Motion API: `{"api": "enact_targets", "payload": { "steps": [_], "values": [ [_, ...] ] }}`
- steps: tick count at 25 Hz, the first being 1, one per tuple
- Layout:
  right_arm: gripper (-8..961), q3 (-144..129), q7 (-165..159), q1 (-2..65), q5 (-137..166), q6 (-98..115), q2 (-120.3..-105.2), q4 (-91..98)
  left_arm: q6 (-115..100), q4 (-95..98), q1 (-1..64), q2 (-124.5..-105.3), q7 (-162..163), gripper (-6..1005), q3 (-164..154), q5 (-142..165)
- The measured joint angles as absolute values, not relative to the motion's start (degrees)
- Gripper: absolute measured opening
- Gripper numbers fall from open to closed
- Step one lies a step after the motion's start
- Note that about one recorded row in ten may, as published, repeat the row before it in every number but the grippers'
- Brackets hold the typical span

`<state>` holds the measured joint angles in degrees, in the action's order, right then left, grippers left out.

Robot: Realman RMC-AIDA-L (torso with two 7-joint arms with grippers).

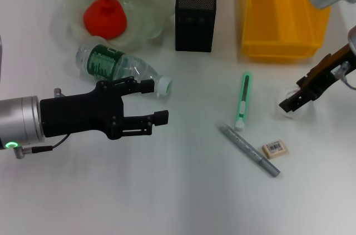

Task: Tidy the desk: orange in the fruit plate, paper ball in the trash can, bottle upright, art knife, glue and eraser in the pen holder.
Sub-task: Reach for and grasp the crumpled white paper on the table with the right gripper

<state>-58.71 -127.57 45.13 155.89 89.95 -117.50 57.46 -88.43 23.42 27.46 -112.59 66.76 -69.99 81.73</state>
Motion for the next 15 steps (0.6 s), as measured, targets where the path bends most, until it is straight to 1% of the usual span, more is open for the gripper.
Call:
{"api": "enact_targets", "payload": {
  "steps": [5, 15],
  "values": [
    [640, -60.6, -126.9, 44.1, 157.6, 86.9, -118.73, 57.0, -88.4, 23.5, 27.5, -112.54, 66.8, 819, -70.0, 81.6],
    [629, -63.6, -127.3, 43.8, 157.9, 84.1, -118.96, 55.2, -88.5, 23.6, 27.6, -112.59, 66.8, 815, -70.1, 81.5]
  ]
}}
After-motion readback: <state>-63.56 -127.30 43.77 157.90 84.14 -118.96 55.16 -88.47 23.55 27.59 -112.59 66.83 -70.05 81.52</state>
